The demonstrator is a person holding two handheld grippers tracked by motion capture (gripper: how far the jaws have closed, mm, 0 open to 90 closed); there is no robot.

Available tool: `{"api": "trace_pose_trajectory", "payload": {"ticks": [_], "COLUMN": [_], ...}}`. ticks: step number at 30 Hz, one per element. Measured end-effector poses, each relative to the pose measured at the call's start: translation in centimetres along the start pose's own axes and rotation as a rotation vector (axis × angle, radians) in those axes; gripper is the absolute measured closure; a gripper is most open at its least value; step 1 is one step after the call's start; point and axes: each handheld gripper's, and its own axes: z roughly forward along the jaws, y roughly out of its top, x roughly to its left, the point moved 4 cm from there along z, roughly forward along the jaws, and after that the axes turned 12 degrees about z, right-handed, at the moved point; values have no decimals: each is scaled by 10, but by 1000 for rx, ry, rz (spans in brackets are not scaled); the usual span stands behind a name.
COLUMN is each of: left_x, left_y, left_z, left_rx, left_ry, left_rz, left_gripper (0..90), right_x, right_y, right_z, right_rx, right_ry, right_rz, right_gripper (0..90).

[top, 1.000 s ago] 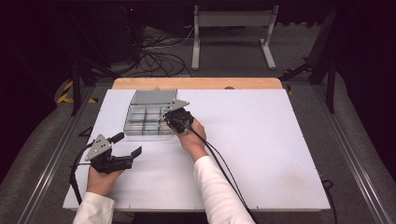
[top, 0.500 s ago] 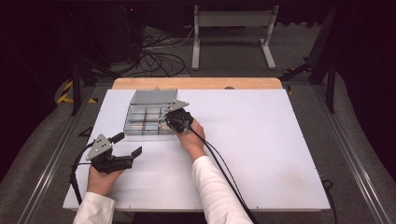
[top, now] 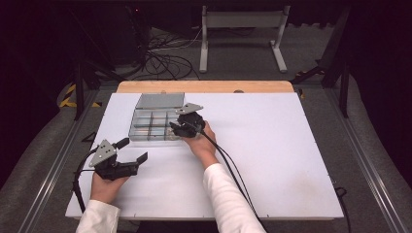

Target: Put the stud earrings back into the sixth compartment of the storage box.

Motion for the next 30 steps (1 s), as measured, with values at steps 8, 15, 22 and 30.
{"api": "trace_pose_trajectory", "payload": {"ticks": [8,15,22,30], "left_x": [0,0,0,-1], "left_y": [0,0,0,1], "left_z": [1,0,0,-1], "left_rx": [5,0,0,-1], "left_ry": [2,4,4,5], "left_rz": [2,6,1,-1], "left_gripper": [103,101,101,102], "right_x": [-4,-7,-14,-22], "right_y": [-5,-11,-14,-18], "right_z": [-7,-19,-34,-55], "right_rx": [-20,-48,-76,-117], "right_ry": [16,41,36,48], "right_rz": [30,39,52,68], "right_gripper": [273,161,29,1]}}
